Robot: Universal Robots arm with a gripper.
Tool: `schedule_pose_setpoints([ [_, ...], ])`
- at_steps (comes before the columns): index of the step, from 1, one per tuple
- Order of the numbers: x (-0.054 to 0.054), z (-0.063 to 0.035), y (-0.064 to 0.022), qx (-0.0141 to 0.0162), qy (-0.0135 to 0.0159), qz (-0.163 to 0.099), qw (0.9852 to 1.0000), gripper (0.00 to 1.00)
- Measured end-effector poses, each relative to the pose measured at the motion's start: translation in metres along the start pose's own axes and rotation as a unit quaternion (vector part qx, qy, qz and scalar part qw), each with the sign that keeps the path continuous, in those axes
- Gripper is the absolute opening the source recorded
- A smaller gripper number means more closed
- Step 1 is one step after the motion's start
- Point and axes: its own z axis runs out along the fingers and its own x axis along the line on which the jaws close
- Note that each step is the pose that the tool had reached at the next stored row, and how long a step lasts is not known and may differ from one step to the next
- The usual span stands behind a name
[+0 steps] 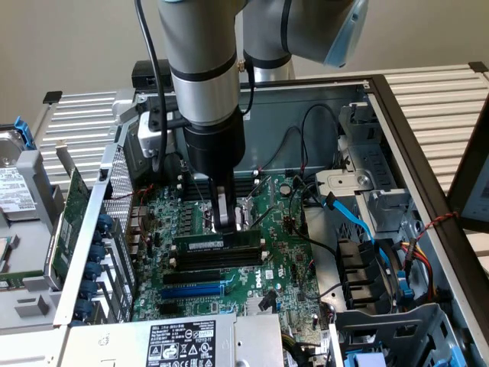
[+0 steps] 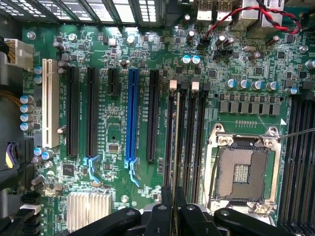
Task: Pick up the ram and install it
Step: 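Insert the ram into the slot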
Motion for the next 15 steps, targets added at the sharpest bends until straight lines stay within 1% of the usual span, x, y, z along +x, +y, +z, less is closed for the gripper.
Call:
schedule_pose_setpoints([
  [15, 0.001, 0.0055, 0.0005, 0.0001, -0.0001, 0.0, 1.0, 0.14],
])
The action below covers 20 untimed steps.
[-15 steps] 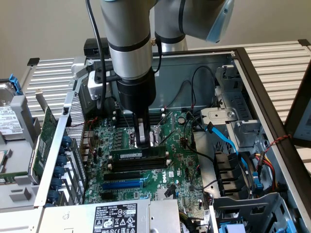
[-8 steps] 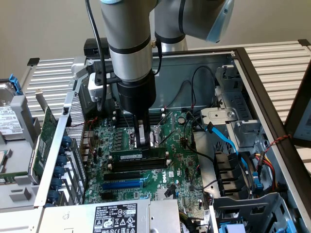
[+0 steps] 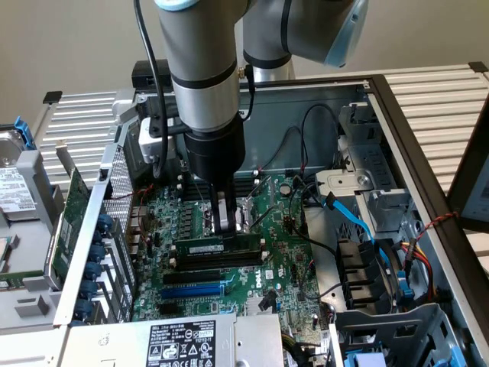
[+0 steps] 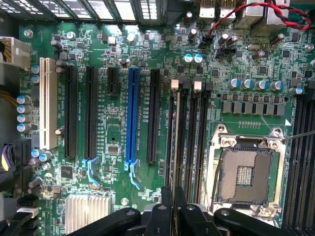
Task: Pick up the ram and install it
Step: 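Insert the ram into the slot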
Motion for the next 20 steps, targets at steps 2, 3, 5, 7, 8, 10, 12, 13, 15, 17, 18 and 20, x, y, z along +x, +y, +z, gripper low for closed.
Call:
schedule_pose_setpoints([
  [2, 0.0001, 0.0007, 0.0001, 0.0, 0.0001, 0.0, 1.0, 0.14],
  [3, 0.0001, 0.0009, 0.0001, -0.0001, 0.0001, 0.0, 1.0, 0.14],
  [5, 0.0001, 0.0012, 0.0001, -0.0001, 0.0002, 0.0, 1.0, 0.14],
  [7, 0.0, 0.0014, 0.0001, 0.0, 0.0001, 0.0, 1.0, 0.14],
  [8, 0.0, 0.0014, 0.0001, -0.0001, 0.0001, 0.0, 1.0, 0.14],
  [10, 0.0001, 0.0015, 0.0001, -0.0003, 0.0001, 0.0, 1.0, 0.14],
  [12, 0.0002, 0.0016, 0.0001, -0.0007, -0.0001, 0.0, 1.0, 0.14],
  [13, 0.0003, 0.0016, 0.0001, -0.0008, 0.0, 0.0, 1.0, 0.14],
  [15, 0.0003, 0.0016, 0.0002, -0.001, 0.0001, 0.001, 1.0, 0.14],
  [17, 0.0003, 0.0016, 0.0002, -0.001, 0.0002, 0.001, 1.0, 0.14],
  [18, 0.0004, 0.0017, 0.0002, -0.0011, 0.0002, 0.001, 1.0, 0.14],
  [20, 0.0003, 0.0018, 0.0002, -0.0011, 0.0002, 0.002, 1.0, 0.14],
])
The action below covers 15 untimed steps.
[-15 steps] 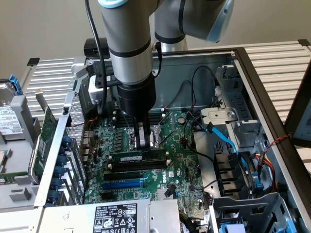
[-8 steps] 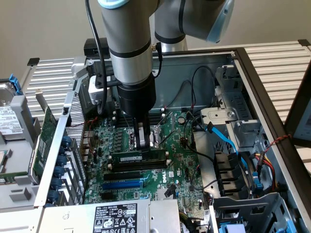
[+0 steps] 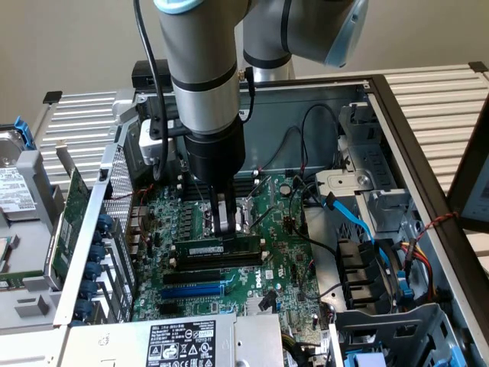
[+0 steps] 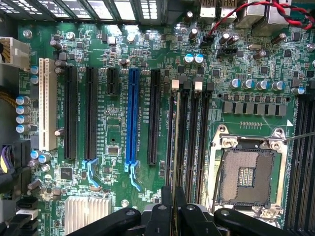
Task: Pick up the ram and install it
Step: 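Insert the ram into the slot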
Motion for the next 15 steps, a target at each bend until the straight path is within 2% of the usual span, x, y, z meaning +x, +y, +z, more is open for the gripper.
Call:
schedule_pose_setpoints([
  [15, 0.0, 0.0021, 0.0002, 0.0, 0.0001, 0.001, 1.0, 0.14],
])
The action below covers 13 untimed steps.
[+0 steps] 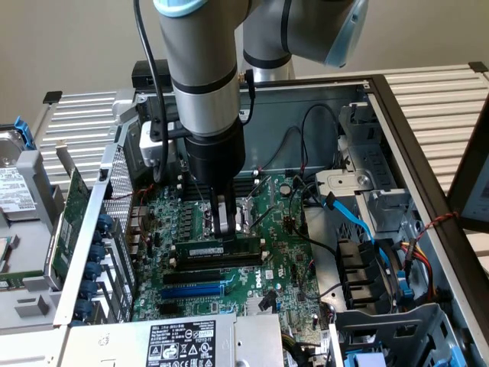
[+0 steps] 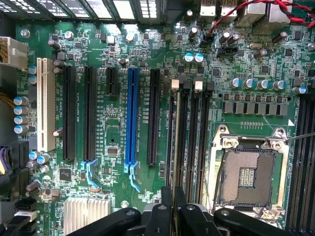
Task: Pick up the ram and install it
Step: 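Insert the ram into the slot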
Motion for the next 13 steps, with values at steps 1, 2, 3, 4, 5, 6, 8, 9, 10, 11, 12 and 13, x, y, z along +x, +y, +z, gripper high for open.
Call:
schedule_pose_setpoints([
  [1, 0.0, 0.0002, 0.0, 0.0, 0.0, 0.0, 1.0, 0.14],
  [2, 0.0, 0.0005, 0.0, 0.0001, -0.0001, 0.0, 1.0, 0.14],
  [3, 0.0, 0.0006, 0.0, 0.0, 0.0, 0.0, 1.0, 0.14],
  [4, 0.0, 0.0007, 0.0, 0.0, 0.0, 0.0, 1.0, 0.14],
  [5, 0.0, 0.0009, 0.0, 0.0, 0.0, 0.0, 1.0, 0.14],
  [6, 0.0, 0.001, 0.0001, 0.0, 0.0, 0.0, 1.0, 0.14],
  [8, 0.0, 0.0014, 0.0001, 0.0001, -0.0001, 0.0, 1.0, 0.14],
  [9, -0.0001, 0.0017, 0.0001, 0.0001, -0.0001, 0.0, 1.0, 0.14],
  [10, 0.0, 0.0018, 0.0001, 0.0001, -0.0001, 0.0, 1.0, 0.14],
  [11, 0.0, 0.0018, 0.0001, 0.0, 0.0, 0.0, 1.0, 0.14],
  [12, 0.0, 0.0019, 0.0001, 0.0, 0.0, 0.0, 1.0, 0.14],
  [13, 0.0, 0.002, 0.0001, 0.0001, -0.0001, 0.0, 1.0, 0.14],
])
